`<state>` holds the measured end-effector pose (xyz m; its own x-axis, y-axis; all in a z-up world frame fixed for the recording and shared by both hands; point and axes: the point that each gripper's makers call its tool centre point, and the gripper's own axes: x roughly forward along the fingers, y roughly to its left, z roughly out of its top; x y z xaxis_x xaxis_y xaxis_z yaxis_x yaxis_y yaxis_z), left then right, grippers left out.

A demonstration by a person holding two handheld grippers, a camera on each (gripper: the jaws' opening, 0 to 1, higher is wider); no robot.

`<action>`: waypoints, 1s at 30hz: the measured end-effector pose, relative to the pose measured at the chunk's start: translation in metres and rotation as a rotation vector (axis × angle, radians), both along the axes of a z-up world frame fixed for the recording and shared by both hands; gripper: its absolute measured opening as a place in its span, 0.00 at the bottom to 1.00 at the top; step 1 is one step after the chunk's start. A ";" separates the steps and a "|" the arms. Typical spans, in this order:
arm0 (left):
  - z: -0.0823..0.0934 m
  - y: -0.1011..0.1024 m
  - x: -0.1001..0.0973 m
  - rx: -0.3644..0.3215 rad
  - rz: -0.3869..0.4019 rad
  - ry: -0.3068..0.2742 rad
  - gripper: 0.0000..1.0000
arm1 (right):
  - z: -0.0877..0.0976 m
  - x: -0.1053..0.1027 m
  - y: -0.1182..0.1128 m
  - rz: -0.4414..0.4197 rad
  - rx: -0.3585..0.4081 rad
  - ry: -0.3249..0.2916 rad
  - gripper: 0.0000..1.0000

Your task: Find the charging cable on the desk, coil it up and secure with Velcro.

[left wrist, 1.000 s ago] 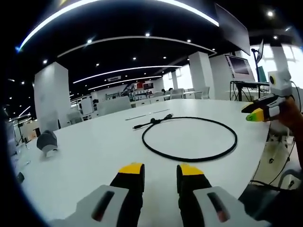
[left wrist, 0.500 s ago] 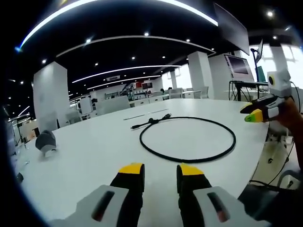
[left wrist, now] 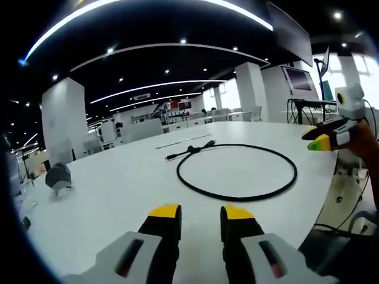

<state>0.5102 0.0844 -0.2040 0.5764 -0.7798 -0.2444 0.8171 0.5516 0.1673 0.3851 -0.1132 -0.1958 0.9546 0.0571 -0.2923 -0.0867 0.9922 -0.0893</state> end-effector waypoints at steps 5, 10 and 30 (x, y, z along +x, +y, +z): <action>0.002 0.003 0.002 0.016 0.007 0.002 0.27 | 0.002 0.000 0.001 0.002 0.000 0.000 0.36; 0.012 0.005 0.003 0.019 0.000 0.058 0.27 | 0.009 0.000 -0.002 0.012 0.012 0.012 0.37; 0.023 0.010 -0.013 0.070 -0.031 0.098 0.27 | 0.021 -0.002 0.007 0.052 0.036 0.134 0.43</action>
<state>0.4968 0.0941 -0.1808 0.5231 -0.7757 -0.3530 0.8478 0.5157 0.1232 0.3826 -0.1061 -0.1743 0.9027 0.1185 -0.4137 -0.1473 0.9883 -0.0383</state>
